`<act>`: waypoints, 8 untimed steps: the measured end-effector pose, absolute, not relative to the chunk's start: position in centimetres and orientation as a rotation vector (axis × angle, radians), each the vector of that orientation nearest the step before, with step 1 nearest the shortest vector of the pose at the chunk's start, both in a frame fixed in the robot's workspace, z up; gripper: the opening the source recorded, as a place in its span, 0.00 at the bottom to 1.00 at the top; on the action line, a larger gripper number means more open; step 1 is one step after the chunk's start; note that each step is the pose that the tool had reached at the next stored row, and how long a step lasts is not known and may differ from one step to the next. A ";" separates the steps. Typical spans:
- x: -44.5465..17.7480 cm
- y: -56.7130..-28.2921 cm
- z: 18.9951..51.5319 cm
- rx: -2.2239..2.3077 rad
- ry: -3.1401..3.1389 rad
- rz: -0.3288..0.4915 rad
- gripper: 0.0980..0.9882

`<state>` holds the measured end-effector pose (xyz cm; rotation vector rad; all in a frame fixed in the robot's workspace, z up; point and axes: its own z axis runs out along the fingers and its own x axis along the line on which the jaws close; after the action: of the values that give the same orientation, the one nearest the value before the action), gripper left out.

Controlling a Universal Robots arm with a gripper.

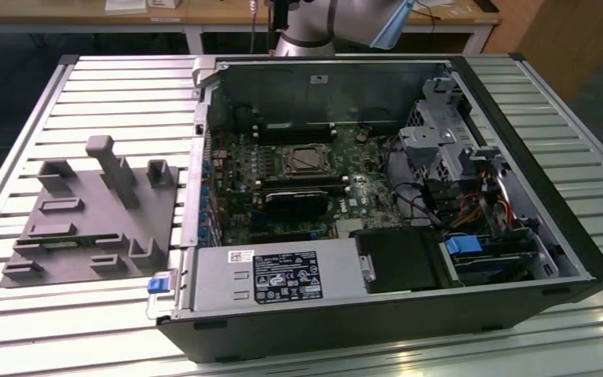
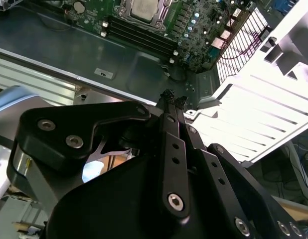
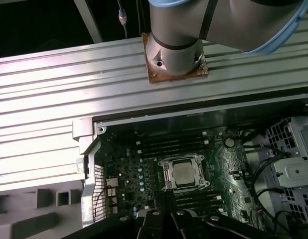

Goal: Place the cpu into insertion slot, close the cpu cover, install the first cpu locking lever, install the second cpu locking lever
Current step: 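Install the second cpu locking lever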

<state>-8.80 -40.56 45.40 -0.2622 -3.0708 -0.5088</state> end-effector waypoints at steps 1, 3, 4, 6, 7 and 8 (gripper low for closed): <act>-8.8 -40.6 45.2 -0.262 -3.071 -0.509 0.00; -8.8 -40.6 44.9 -0.262 -3.071 -0.509 0.00; -8.8 -40.6 44.7 -0.262 -3.071 -0.509 0.00; -8.8 -40.6 44.3 -0.262 -3.071 -0.509 0.00; -8.8 -40.6 44.1 -0.262 -3.071 -0.509 0.00; -8.8 -40.6 44.0 -0.262 -3.071 -0.509 0.00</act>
<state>-8.79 -40.56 43.95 -0.2622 -3.0708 -0.5089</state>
